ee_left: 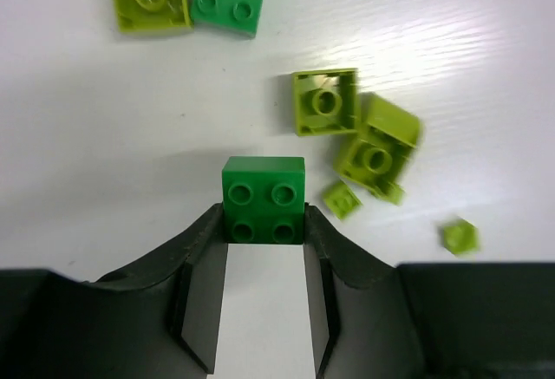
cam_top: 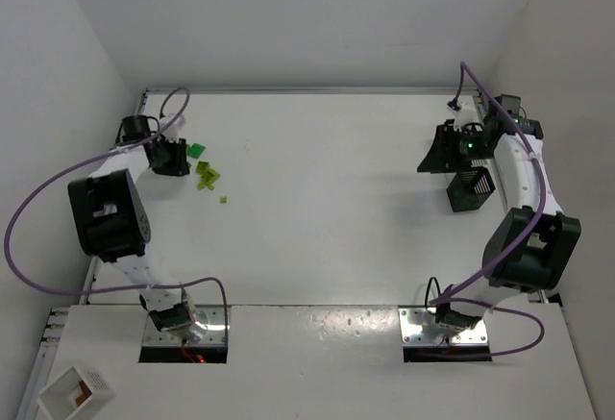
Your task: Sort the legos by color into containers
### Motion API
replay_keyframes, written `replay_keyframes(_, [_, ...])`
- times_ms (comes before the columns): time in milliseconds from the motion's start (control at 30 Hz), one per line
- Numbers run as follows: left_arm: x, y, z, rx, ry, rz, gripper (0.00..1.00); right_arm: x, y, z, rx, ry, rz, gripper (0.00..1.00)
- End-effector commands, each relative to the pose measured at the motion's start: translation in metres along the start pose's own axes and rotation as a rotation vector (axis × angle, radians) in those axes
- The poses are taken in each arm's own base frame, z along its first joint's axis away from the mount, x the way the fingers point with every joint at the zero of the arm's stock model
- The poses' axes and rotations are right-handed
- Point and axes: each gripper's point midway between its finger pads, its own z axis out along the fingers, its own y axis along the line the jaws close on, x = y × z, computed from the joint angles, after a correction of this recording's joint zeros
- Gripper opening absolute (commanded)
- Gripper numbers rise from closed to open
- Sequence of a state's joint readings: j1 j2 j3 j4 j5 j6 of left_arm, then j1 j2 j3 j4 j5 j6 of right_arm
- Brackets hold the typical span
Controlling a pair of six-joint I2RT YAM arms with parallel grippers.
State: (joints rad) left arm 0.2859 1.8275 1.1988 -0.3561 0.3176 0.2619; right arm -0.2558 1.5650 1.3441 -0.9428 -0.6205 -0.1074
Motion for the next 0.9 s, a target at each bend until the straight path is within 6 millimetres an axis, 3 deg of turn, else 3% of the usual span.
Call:
replay_keyframes(0, [-0.07, -0.028, -0.071, 0.13, -0.283, 0.125, 0.22, 0.003, 0.064, 0.004, -0.323, -0.001, 0.062, 0.49])
replay_keyframes(67, [-0.076, -0.059, -0.09, 0.223, -0.323, 0.179, 0.22, 0.008, 0.087, 0.008, -0.449, 0.021, 0.11, 0.49])
replay_keyframes(100, [-0.09, -0.07, -0.113, 0.227, -0.386, 0.22, 0.22, 0.007, 0.09, 0.011, -0.462, 0.026, 0.125, 0.49])
replay_keyframes(167, [-0.086, -0.101, -0.127, 0.301, -0.41, 0.261, 0.22, 0.006, 0.099, 0.017, -0.465, 0.038, 0.088, 0.49])
replay_keyframes(200, [-0.089, -0.121, -0.145, 0.354, -0.454, 0.298, 0.22, -0.002, 0.106, 0.015, -0.47, 0.026, 0.055, 0.49])
replay_keyframes(300, [-0.075, -0.18, -0.161, 0.514, -0.47, 0.354, 0.22, -0.013, 0.133, 0.016, -0.537, 0.049, 0.06, 0.49])
replay_keyframes(333, [-0.068, -0.211, -0.17, 0.576, -0.472, 0.394, 0.22, -0.022, 0.142, 0.015, -0.566, 0.025, 0.04, 0.49])
replay_keyframes(400, [-0.066, -0.24, -0.179, 0.62, -0.492, 0.435, 0.22, -0.034, 0.152, 0.02, -0.589, 0.027, 0.038, 0.49])
replay_keyframes(433, [-0.065, -0.254, -0.183, 0.637, -0.501, 0.451, 0.21, -0.036, 0.166, 0.02, -0.63, 0.047, 0.039, 0.5])
replay_keyframes(467, [-0.057, -0.281, -0.189, 0.692, -0.493, 0.483, 0.21, -0.039, 0.172, 0.022, -0.648, 0.052, 0.03, 0.5])
replay_keyframes(533, [-0.055, -0.3, -0.19, 0.675, -0.491, 0.52, 0.18, -0.038, 0.192, 0.027, -0.709, 0.089, 0.032, 0.52])
replay_keyframes(567, [-0.051, -0.322, -0.197, 0.712, -0.491, 0.557, 0.16, -0.038, 0.201, 0.028, -0.743, 0.087, 0.011, 0.52])
replay_keyframes(667, [-0.048, -0.344, -0.188, 0.718, -0.452, 0.564, 0.15, -0.017, 0.227, 0.039, -0.804, 0.159, 0.022, 0.53])
replay_keyframes(767, [-0.054, -0.352, -0.18, 0.731, -0.431, 0.547, 0.18, -0.01, 0.237, 0.042, -0.789, 0.174, -0.007, 0.53])
replay_keyframes(867, [-0.054, -0.372, -0.18, 0.767, -0.414, 0.567, 0.2, -0.004, 0.241, 0.048, -0.788, 0.197, -0.01, 0.55])
